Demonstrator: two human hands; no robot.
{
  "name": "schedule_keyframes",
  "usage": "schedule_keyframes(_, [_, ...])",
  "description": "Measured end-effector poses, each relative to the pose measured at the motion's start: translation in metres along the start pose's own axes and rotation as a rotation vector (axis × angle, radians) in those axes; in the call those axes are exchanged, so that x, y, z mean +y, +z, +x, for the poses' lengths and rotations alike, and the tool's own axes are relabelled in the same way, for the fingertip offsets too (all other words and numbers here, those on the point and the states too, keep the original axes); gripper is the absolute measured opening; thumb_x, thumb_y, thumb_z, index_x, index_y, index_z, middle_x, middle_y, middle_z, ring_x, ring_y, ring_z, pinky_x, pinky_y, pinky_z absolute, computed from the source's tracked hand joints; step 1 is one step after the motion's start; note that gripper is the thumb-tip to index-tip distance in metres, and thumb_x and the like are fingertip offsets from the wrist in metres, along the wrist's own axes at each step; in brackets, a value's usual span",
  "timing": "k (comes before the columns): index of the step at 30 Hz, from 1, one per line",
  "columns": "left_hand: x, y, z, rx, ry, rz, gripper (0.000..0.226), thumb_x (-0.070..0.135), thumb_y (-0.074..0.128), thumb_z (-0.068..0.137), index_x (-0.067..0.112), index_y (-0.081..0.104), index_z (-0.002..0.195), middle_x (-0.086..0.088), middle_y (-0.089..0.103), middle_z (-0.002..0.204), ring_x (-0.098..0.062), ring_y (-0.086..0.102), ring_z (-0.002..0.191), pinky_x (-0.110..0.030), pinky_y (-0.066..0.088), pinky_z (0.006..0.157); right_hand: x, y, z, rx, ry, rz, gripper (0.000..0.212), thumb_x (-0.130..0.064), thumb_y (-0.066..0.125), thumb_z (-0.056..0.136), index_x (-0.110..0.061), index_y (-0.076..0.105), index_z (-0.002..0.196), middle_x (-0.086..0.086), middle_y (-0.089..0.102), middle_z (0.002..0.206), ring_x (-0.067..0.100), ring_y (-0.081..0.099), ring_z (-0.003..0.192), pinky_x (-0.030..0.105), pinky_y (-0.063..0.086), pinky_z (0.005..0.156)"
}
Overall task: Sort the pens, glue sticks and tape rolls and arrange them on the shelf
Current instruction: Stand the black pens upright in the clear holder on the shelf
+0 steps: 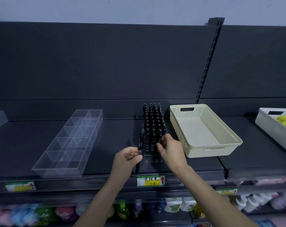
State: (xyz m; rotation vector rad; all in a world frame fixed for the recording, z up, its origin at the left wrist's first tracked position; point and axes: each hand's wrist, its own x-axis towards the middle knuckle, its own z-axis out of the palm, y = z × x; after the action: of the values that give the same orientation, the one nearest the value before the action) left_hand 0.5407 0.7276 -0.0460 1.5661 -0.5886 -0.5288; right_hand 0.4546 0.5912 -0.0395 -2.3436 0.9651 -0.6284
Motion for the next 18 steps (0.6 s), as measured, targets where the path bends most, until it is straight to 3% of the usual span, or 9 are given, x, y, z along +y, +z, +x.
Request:
schedule_keyframes(4, [0.000, 0.005, 0.002, -0.018, 0.008, -0.007, 0.025, -0.007, 0.066, 0.078, 0.017, 0.067, 0.083, 0.003, 0.064, 0.075, 0.009, 0.060, 0.060, -0.009, 0.051, 0.063, 0.003, -0.010, -0.007, -0.009, 0.001, 0.068, 0.034, -0.022, 0.062, 0.088, -0.012, 0.052, 0.119, 0.003, 0.068, 0.099, 0.020, 0.064, 0.091, 0.029, 0.051, 0.084])
schedule_keyframes(8, [0.002, 0.019, 0.003, -0.047, 0.014, 0.006, 0.026, -0.006, 0.069, 0.076, 0.020, 0.066, 0.076, 0.002, 0.061, 0.071, 0.002, 0.061, 0.061, -0.013, 0.050, 0.061, 0.005, -0.024, -0.019, 0.020, -0.025, 0.236, 0.009, -0.020, 0.063, 0.086, -0.015, 0.065, 0.093, -0.006, 0.065, 0.080, 0.009, 0.060, 0.075, 0.020, 0.048, 0.072])
schedule_keyframes(11, [0.005, 0.035, 0.001, -0.095, 0.053, 0.046, 0.024, -0.004, 0.070, 0.075, 0.019, 0.065, 0.075, 0.001, 0.060, 0.068, -0.005, 0.058, 0.062, -0.013, 0.050, 0.061, 0.000, -0.025, -0.022, -0.063, -0.057, 0.250, 0.009, -0.028, 0.065, 0.084, -0.019, 0.066, 0.085, -0.006, 0.059, 0.080, 0.003, 0.053, 0.070, 0.012, 0.040, 0.063])
schedule_keyframes(14, [0.005, 0.046, 0.000, -0.150, 0.106, 0.099, 0.017, 0.000, 0.071, 0.076, 0.016, 0.068, 0.079, 0.003, 0.062, 0.069, -0.003, 0.058, 0.063, -0.010, 0.048, 0.063, 0.004, -0.027, -0.021, -0.087, -0.039, 0.195, 0.026, -0.026, 0.063, 0.085, -0.018, 0.050, 0.064, -0.006, 0.048, 0.066, 0.008, 0.044, 0.061, 0.021, 0.035, 0.057])
schedule_keyframes(18, [-0.011, 0.034, 0.006, -0.048, 0.283, 0.568, 0.022, 0.010, 0.060, 0.088, 0.007, 0.068, 0.108, 0.000, 0.065, 0.100, -0.007, 0.059, 0.088, -0.014, 0.047, 0.085, 0.016, -0.046, -0.011, -0.013, 0.037, 0.207, 0.017, -0.018, 0.058, 0.089, -0.010, 0.058, 0.074, -0.001, 0.055, 0.064, 0.016, 0.050, 0.062, 0.023, 0.034, 0.053])
